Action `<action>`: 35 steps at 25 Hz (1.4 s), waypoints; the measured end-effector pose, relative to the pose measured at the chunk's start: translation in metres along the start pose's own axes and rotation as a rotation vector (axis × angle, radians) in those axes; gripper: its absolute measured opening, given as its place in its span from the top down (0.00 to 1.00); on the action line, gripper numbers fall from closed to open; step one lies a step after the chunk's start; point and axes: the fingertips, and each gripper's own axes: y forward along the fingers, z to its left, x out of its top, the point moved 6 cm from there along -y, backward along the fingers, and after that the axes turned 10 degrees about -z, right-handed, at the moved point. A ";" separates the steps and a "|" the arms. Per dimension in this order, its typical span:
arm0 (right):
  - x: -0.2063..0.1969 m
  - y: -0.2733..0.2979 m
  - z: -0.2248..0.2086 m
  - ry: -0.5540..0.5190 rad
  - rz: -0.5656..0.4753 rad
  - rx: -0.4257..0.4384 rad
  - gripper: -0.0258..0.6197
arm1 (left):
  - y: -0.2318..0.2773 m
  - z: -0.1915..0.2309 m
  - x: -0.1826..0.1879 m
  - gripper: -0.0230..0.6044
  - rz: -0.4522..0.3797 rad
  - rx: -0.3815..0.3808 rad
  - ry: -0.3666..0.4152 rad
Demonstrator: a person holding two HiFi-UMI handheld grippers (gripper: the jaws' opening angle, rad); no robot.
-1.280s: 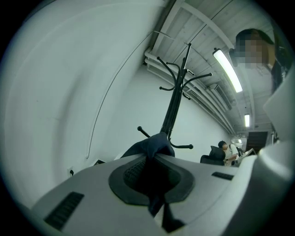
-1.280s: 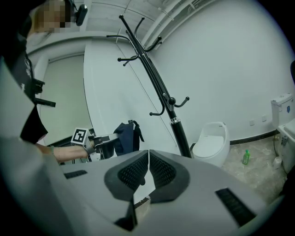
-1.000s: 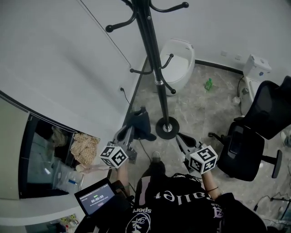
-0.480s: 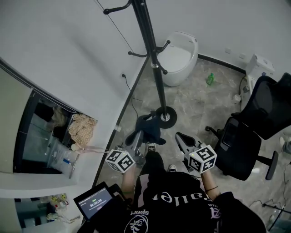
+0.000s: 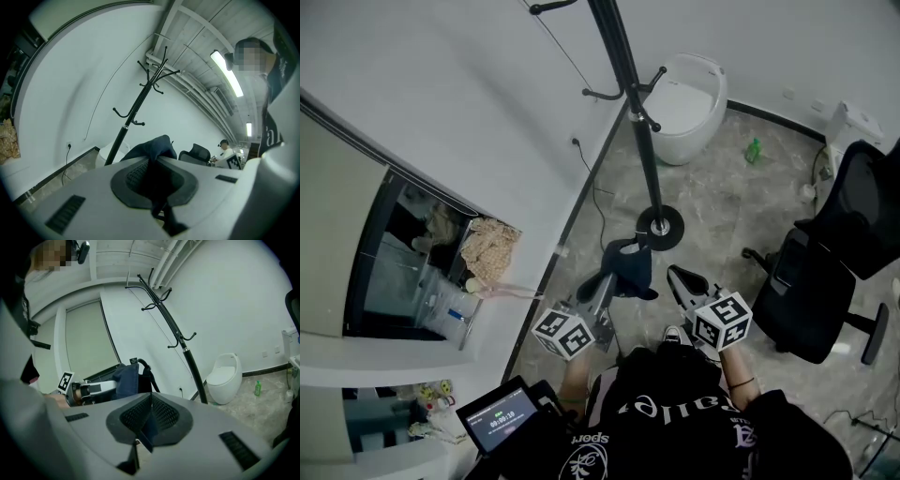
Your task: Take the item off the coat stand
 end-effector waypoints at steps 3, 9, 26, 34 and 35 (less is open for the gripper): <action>-0.005 -0.001 0.016 -0.003 0.008 0.009 0.93 | -0.017 -0.005 0.001 0.94 -0.005 0.000 -0.005; -0.023 -0.007 0.067 -0.021 -0.002 0.003 0.93 | -0.078 -0.007 -0.001 0.94 -0.003 -0.004 -0.011; -0.100 -0.073 0.239 -0.057 0.004 -0.075 0.93 | -0.261 -0.023 -0.014 0.94 0.015 -0.056 -0.059; -0.103 -0.105 0.264 -0.084 -0.013 -0.112 0.93 | -0.278 -0.040 -0.021 0.94 0.013 -0.107 -0.078; -0.101 -0.106 0.265 -0.094 -0.015 -0.113 0.93 | -0.278 -0.042 -0.020 0.94 0.009 -0.111 -0.079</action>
